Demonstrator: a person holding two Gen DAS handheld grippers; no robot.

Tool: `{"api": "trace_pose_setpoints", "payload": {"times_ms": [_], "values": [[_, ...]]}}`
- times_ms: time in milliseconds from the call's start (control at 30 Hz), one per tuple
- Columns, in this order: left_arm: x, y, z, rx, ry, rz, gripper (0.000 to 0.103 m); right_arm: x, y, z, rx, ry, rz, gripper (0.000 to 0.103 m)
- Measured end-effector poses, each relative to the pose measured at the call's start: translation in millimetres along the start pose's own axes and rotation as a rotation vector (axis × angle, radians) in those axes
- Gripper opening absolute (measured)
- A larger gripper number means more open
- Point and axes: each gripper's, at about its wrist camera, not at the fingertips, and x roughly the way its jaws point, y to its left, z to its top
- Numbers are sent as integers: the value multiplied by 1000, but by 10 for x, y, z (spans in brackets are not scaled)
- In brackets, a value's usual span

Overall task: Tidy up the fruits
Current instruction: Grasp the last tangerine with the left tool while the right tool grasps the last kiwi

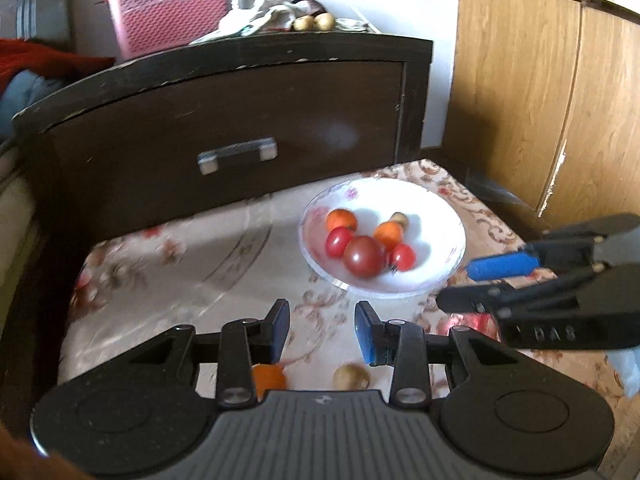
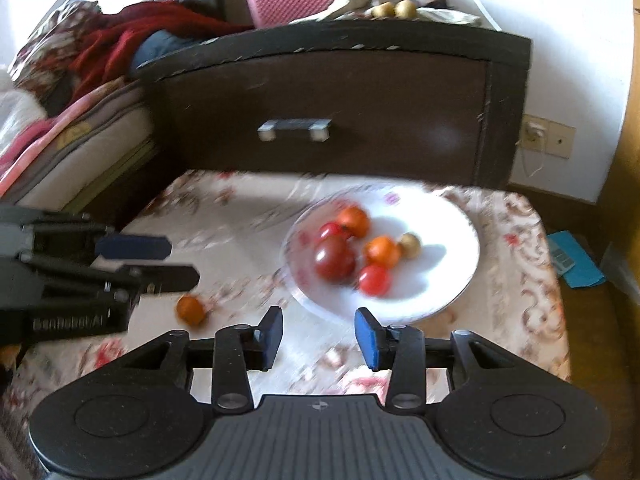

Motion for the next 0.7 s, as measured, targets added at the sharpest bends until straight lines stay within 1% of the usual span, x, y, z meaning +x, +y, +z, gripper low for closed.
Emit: {"api": "trace_pose_setpoints", "payload": {"times_ms": [167, 300, 467, 700], "values": [[-72, 96, -232, -22, 54, 11, 44, 8, 207, -162, -37, 40, 34, 34], [-6, 159, -382, -18, 102, 27, 44, 130, 353, -220, -84, 71, 48, 34], [61, 240, -415, -38, 110, 31, 44, 324, 440, -227, -96, 93, 72, 34], [150, 304, -452, -46, 124, 31, 44, 544, 503, -246, -111, 111, 83, 34]]}}
